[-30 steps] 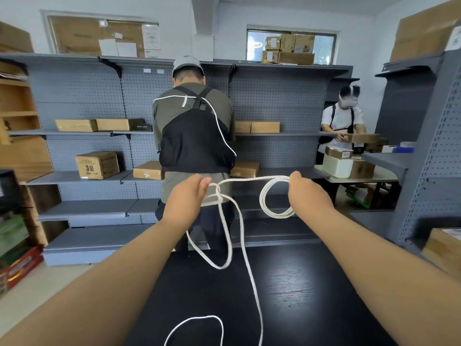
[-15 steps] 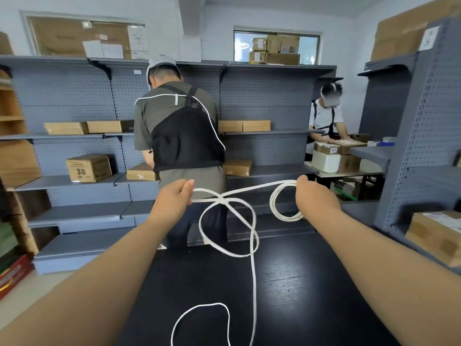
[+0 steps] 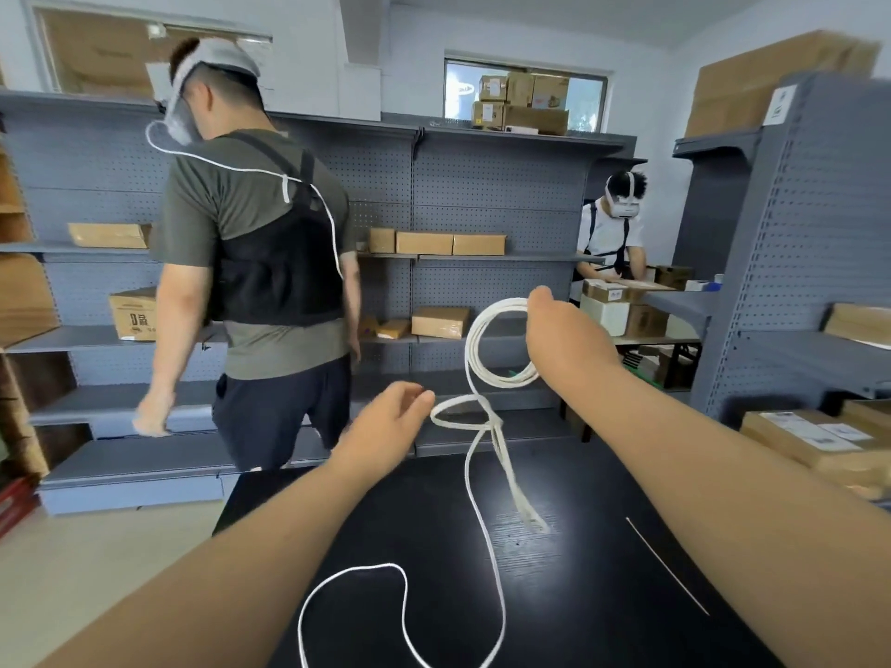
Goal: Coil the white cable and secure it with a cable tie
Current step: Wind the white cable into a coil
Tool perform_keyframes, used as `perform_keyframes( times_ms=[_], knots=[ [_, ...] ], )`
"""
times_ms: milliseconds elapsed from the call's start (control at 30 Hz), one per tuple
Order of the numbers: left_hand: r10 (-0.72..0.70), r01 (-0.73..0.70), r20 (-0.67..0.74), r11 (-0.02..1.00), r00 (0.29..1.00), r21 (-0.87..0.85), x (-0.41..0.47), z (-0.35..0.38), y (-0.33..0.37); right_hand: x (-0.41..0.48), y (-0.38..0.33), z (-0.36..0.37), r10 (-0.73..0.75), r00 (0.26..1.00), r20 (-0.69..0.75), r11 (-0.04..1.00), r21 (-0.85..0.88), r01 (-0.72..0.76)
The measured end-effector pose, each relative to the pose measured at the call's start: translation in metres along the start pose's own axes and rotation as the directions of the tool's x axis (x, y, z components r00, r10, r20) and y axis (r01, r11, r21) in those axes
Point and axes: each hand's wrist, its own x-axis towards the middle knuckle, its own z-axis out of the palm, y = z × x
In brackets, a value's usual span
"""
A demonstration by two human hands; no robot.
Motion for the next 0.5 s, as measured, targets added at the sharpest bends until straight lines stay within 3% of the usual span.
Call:
perform_keyframes(
  times_ms=[100,200,300,367,500],
  knots=[
    [-0.057,0.08,0.134,0.981,0.989,-0.176,-0.008,0.019,0.0,-0.003,0.002,-0.005,-0.005,1.0,0.002,1.0,0.004,0.005],
    [-0.137,0.22,0.186,0.797,0.973,-0.562,-0.012,0.026,0.009,-0.003,0.007,-0.008,0.016,1.0,-0.007,1.0,0.011,-0.016],
    [-0.154,0.267,0.221,0.646,0.963,-0.715,-0.016,0.028,0.015,-0.005,0.01,-0.011,0.023,0.999,-0.036,0.999,0.04,-0.021],
    [-0.126,0.261,0.242,0.677,0.962,-0.688,-0.015,0.028,0.017,-0.005,0.012,-0.012,0.023,0.998,-0.054,0.998,0.054,-0.02],
    [-0.108,0.236,0.32,0.888,0.941,-0.395,-0.004,0.026,0.015,-0.002,0.013,-0.016,0.042,0.995,-0.086,0.996,0.08,-0.035]
  ],
)
